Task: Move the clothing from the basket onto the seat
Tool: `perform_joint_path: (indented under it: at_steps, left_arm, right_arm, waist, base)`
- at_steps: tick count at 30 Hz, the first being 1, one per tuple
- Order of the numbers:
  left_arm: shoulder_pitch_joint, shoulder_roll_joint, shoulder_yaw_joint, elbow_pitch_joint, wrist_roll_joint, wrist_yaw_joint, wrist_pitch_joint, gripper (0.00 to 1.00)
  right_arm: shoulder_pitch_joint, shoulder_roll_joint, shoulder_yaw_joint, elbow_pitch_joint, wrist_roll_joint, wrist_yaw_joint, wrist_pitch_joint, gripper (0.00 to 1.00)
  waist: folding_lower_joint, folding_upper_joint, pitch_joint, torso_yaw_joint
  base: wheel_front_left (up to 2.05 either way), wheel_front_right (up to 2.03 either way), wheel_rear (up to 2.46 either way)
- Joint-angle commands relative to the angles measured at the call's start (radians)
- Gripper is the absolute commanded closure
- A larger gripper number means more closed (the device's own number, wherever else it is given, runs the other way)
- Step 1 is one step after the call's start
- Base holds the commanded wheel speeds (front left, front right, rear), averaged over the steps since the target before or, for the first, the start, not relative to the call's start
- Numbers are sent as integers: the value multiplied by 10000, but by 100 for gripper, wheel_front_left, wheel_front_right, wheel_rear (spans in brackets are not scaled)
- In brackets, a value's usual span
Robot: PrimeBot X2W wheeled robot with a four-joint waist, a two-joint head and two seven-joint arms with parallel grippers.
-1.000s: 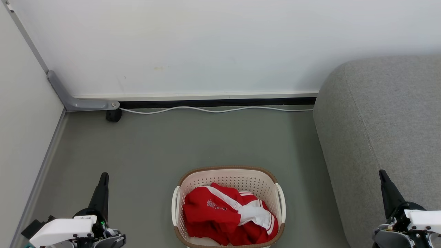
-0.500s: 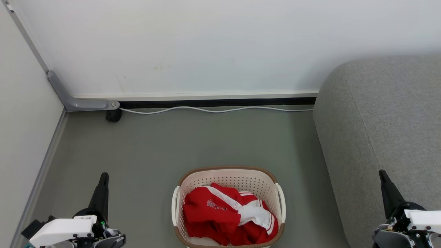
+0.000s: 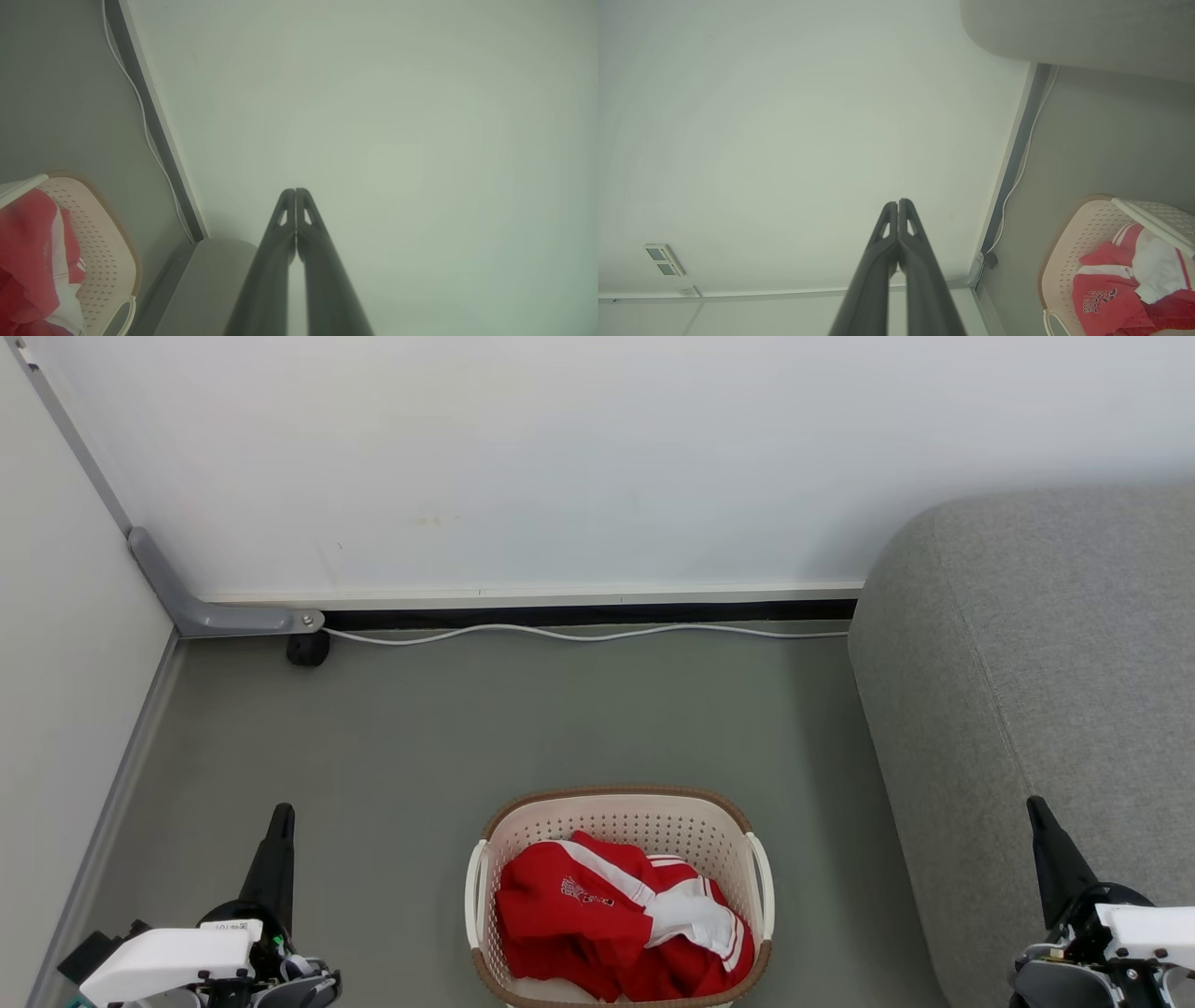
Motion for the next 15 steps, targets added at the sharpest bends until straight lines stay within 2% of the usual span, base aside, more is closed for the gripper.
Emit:
perform_joint_path:
  at_steps: [1,15]
  left_arm:
    - [-531,171,323,-291,-49,-75,60,100]
    - [-531,171,323,-291,-49,-75,60,100]
  right_arm:
    - [-358,-116,188,-294,114,73,75,100]
    - [-358,-116,188,-294,114,73,75,100]
  waist:
    - [0,0,0,0]
    - [0,0,0,0]
  base:
    - [0,0,0]
    - [0,0,0]
